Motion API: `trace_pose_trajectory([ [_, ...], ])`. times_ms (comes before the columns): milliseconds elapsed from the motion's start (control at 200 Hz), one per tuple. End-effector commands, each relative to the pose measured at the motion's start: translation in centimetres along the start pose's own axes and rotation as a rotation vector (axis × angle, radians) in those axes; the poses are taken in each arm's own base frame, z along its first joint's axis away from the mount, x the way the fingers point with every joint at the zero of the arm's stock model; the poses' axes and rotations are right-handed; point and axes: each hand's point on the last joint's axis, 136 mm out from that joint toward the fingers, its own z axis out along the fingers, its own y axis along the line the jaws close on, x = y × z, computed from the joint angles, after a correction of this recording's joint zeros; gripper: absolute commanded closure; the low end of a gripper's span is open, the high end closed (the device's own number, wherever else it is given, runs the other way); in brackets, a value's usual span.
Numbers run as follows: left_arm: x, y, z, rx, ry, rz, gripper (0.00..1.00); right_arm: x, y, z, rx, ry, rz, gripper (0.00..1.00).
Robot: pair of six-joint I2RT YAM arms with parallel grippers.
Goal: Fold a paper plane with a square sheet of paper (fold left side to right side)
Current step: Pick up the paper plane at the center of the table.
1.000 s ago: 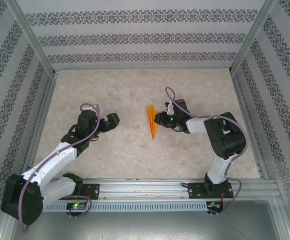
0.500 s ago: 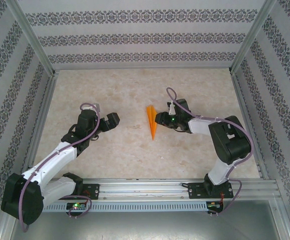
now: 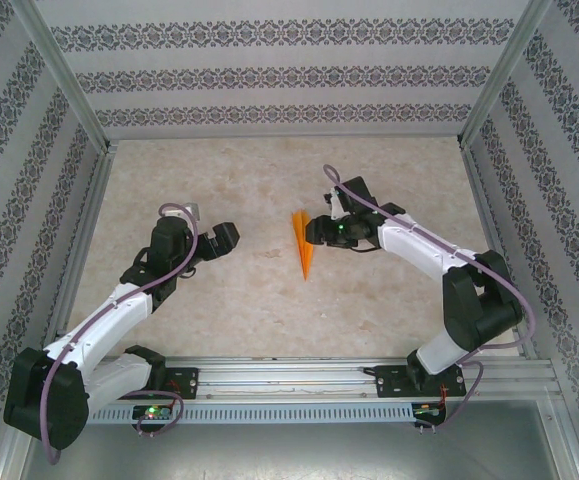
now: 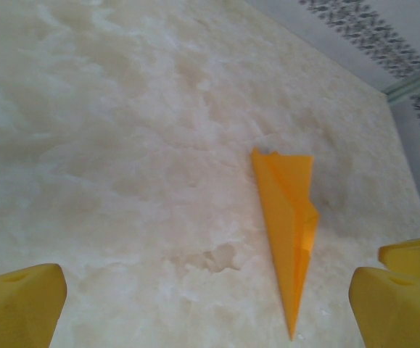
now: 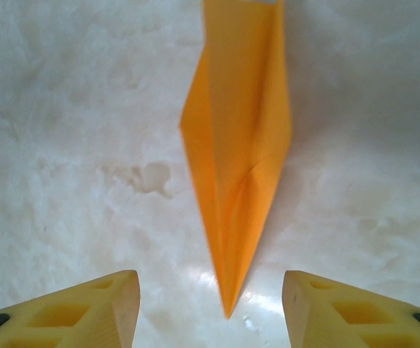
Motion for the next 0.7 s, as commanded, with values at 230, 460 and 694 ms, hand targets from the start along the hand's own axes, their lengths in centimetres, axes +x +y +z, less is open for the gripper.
trace_pose_trajectory([
  [230,-1.3,-2.2,-0.3,0.105,-0.028,0.063,0.00,1.9,0.1,2.2,0.092,0.158,0.027,0.49],
  [460,-1.1,-1.9,-0.2,0.092,-0.017,0.060,0.00,1.5,-0.1,4.0,0.112,0.178,0.038,0.51],
  [694,-0.8,-1.6,-0.1,0.082,-0.008,0.057,0.00,1.3,-0.2,5.8,0.117,0.206,0.046,0.56],
])
